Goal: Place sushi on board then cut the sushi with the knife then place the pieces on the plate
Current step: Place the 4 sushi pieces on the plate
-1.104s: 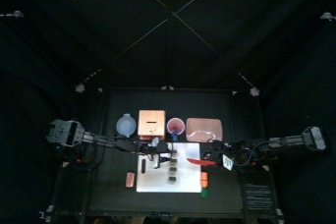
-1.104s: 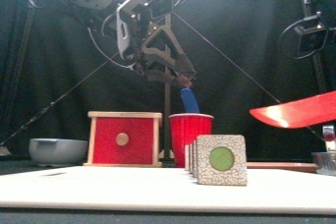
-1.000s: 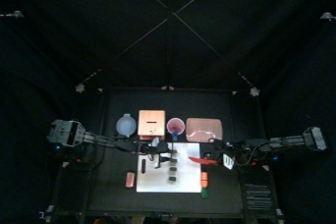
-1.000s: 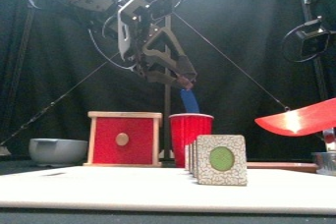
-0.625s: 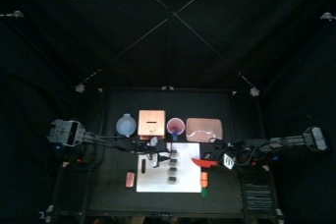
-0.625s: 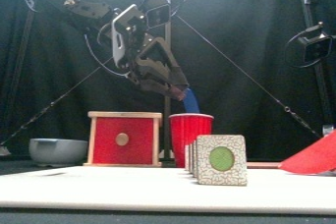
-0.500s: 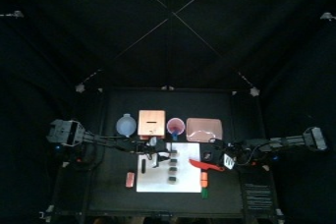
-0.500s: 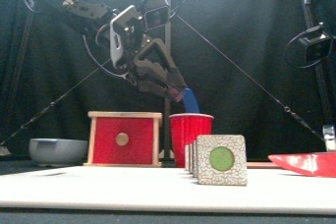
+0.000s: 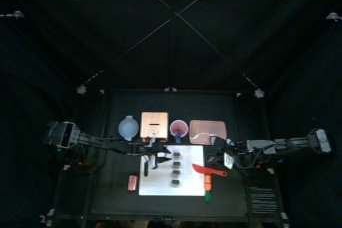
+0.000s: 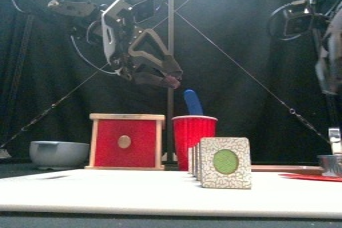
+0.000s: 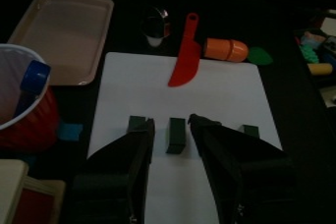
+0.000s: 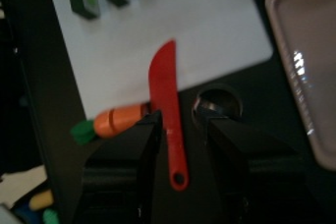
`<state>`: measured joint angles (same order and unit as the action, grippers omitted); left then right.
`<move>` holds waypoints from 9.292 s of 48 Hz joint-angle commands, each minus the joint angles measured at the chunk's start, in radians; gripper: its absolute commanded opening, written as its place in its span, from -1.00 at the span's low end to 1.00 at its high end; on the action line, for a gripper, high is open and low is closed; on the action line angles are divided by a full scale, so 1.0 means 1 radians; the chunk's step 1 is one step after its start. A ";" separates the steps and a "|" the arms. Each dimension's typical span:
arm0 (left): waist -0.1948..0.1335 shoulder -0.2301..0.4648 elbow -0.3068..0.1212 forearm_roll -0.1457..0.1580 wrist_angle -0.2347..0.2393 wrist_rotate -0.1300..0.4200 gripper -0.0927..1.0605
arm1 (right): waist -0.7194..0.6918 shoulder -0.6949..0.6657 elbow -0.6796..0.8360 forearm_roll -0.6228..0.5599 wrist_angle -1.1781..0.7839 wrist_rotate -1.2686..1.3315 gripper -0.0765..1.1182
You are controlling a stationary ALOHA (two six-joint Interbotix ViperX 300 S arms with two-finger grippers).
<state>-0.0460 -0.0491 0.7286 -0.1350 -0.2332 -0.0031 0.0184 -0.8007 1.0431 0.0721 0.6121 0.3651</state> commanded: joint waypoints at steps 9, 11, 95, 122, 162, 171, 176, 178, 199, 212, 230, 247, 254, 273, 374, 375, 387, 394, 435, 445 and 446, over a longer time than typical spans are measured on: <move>0.014 -0.031 0.043 -0.002 -0.041 0.002 0.45 | -0.023 0.218 -0.118 -0.132 -0.264 -0.009 0.36; 0.017 -0.032 0.048 -0.002 -0.041 0.002 0.45 | -0.026 0.249 -0.130 -0.137 -0.284 -0.011 0.36; 0.063 -0.038 0.150 0.006 -0.037 0.006 0.45 | -0.071 0.793 -0.434 -0.187 -0.242 0.003 0.15; 0.075 -0.037 0.146 0.006 -0.037 0.006 0.45 | -0.314 0.511 -0.209 -0.166 -0.176 -0.002 0.16; 0.078 -0.035 0.144 0.005 -0.037 0.002 0.45 | -0.218 0.566 -0.272 -0.129 -0.261 0.002 0.54; 0.078 -0.035 0.146 0.003 -0.037 0.002 0.45 | -0.081 0.623 -0.337 -0.097 -0.265 0.003 0.54; 0.078 -0.035 0.147 0.003 -0.037 0.002 0.45 | -0.026 0.664 -0.370 -0.092 -0.275 0.005 0.54; 0.078 -0.037 0.149 0.003 -0.037 0.002 0.45 | -0.014 0.680 -0.380 -0.091 -0.278 0.003 0.54; 0.080 -0.034 0.152 0.003 -0.037 0.003 0.45 | 0.021 0.844 -0.476 -0.091 -0.281 -0.002 0.54; 0.080 -0.032 0.160 0.003 -0.037 0.003 0.45 | 0.038 0.904 -0.517 -0.087 -0.275 -0.002 0.54; 0.080 -0.032 0.164 0.003 -0.037 0.002 0.45 | 0.041 0.914 -0.531 -0.083 -0.270 0.000 0.54; 0.078 -0.032 0.172 -0.015 -0.037 0.002 0.45 | 0.044 0.919 -0.522 -0.081 -0.209 -0.009 0.54; 0.080 -0.031 0.172 -0.014 -0.037 0.002 0.45 | 0.041 0.936 -0.518 -0.089 -0.198 -0.006 0.54; 0.080 -0.031 0.172 -0.014 -0.037 0.002 0.45 | -0.005 0.927 -0.495 -0.155 -0.149 0.000 0.54; 0.081 -0.028 0.176 -0.014 -0.037 0.002 0.45 | -0.014 0.881 -0.495 -0.107 -0.176 -0.008 0.73; 0.080 -0.029 0.175 -0.014 -0.037 0.002 0.45 | -0.014 0.881 -0.495 -0.106 -0.176 -0.008 0.76; 0.080 -0.028 0.176 -0.014 -0.037 0.002 0.45 | -0.005 0.877 -0.514 -0.107 -0.181 -0.012 0.88; 0.081 -0.029 0.176 -0.014 -0.037 0.002 0.45 | 0.002 0.893 -0.511 -0.115 -0.176 -0.014 0.87; 0.078 -0.028 0.176 -0.018 -0.037 0.002 0.45 | 0.009 0.881 -0.494 -0.130 -0.158 0.003 0.27; 0.078 -0.029 0.176 -0.026 -0.037 0.002 0.45 | -0.002 0.710 -0.423 -0.114 -0.129 0.006 0.28; 0.080 -0.028 0.176 -0.026 -0.037 0.002 0.45 | -0.005 0.693 -0.413 -0.112 -0.127 0.006 0.28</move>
<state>0.0322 -0.0690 0.9143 -0.1580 -0.2654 -0.0015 0.0215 -0.0092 0.6151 -0.0491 0.4817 0.3712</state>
